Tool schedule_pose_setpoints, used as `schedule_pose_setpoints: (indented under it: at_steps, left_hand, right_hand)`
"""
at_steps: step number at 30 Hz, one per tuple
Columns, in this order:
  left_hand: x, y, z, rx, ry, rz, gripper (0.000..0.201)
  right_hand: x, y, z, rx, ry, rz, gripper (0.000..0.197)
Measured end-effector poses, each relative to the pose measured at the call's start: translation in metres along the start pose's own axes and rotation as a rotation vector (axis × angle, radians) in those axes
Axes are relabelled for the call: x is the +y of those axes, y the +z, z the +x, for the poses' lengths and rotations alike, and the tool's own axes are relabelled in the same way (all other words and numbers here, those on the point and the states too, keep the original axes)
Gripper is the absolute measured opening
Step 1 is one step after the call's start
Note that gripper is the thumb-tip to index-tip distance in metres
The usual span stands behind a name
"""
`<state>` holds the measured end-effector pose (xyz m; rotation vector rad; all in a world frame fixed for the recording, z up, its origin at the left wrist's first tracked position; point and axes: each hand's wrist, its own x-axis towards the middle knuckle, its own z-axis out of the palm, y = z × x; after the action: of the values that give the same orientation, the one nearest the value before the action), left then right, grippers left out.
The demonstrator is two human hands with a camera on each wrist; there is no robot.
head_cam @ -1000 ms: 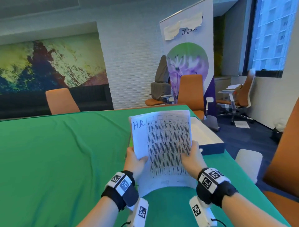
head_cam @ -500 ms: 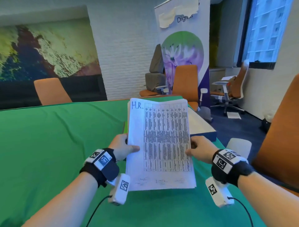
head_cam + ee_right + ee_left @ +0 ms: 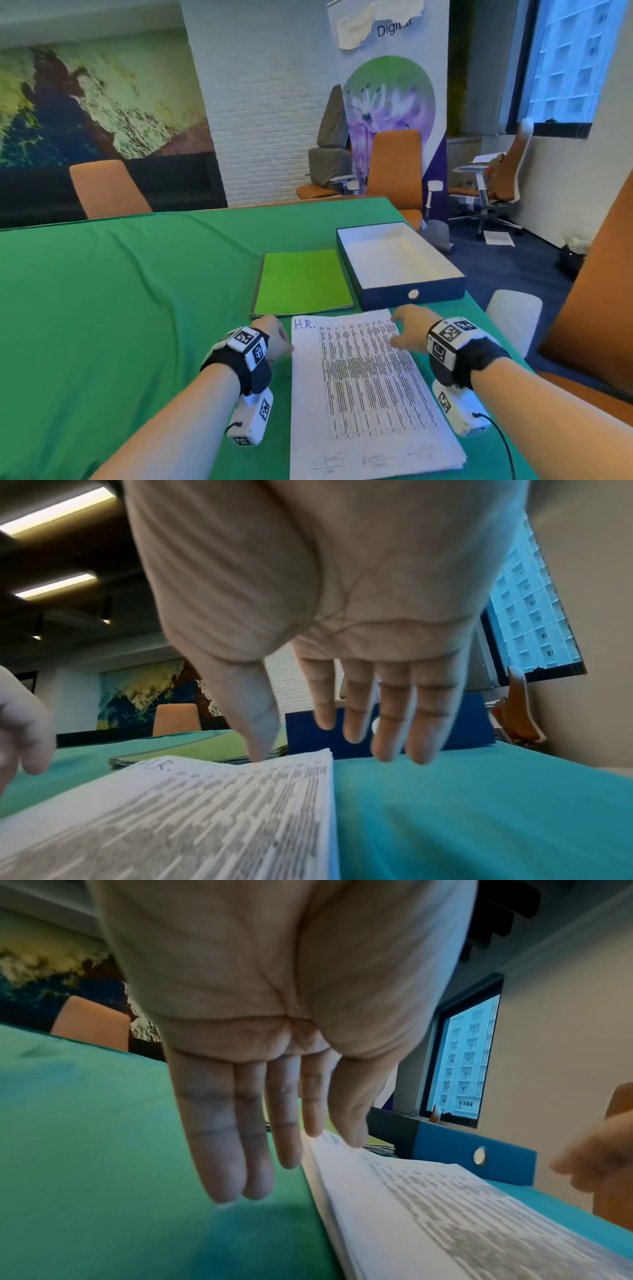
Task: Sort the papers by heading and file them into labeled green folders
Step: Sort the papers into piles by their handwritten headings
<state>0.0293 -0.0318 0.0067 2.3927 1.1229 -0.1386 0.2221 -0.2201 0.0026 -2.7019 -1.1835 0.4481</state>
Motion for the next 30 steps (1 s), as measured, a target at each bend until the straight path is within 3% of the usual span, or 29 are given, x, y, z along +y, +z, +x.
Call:
schedule_pose_setpoints:
  at_steps: [3, 8, 15, 24, 30]
  left_hand:
    - [0.005, 0.003, 0.022, -0.032, 0.024, 0.093, 0.026]
    - [0.006, 0.01, 0.056, 0.014, 0.042, 0.183, 0.021]
    - [-0.001, 0.014, 0.082, 0.003, -0.039, -0.038, 0.074]
    - [0.0, 0.014, 0.079, 0.286, 0.079, -0.038, 0.027]
    - [0.003, 0.007, 0.075, 0.333, 0.115, 0.018, 0.005]
  right_hand:
    - [-0.019, 0.002, 0.021, -0.02, -0.105, -0.002, 0.056]
    - [-0.021, 0.013, 0.048, -0.141, -0.133, -0.193, 0.048]
    - [-0.008, 0.013, 0.065, -0.153, -0.167, -0.193, 0.048]
    - [-0.008, 0.014, 0.066, -0.18, -0.166, -0.215, 0.061]
    - [-0.013, 0.013, 0.068, -0.171, -0.134, -0.272, 0.081]
